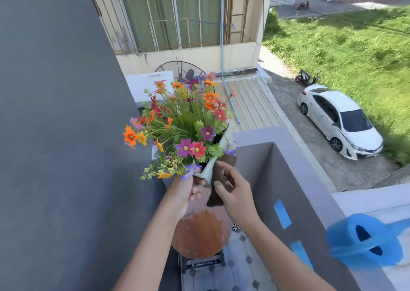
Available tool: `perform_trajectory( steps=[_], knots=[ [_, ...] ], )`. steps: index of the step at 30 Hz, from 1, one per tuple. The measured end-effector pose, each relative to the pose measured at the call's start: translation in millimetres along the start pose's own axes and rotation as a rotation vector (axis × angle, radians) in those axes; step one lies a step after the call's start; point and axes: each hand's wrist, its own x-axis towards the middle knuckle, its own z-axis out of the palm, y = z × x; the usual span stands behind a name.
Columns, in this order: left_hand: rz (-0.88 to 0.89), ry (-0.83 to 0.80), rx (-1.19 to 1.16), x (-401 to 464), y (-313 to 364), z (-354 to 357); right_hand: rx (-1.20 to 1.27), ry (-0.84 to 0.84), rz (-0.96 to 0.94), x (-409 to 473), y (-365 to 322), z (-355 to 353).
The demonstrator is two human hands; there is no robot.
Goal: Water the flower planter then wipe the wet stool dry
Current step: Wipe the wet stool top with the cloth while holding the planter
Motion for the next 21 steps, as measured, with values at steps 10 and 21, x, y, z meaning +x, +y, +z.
perform_trajectory(
  steps=[10,21],
  knots=[
    [-0.104,0.071,-0.081,44,-40,-31,0.016,-0.087,0.442,36,134,13],
    [-0.082,0.154,-0.075,96,-72,-56,0.040,-0.467,0.641,8,254,96]
  ],
)
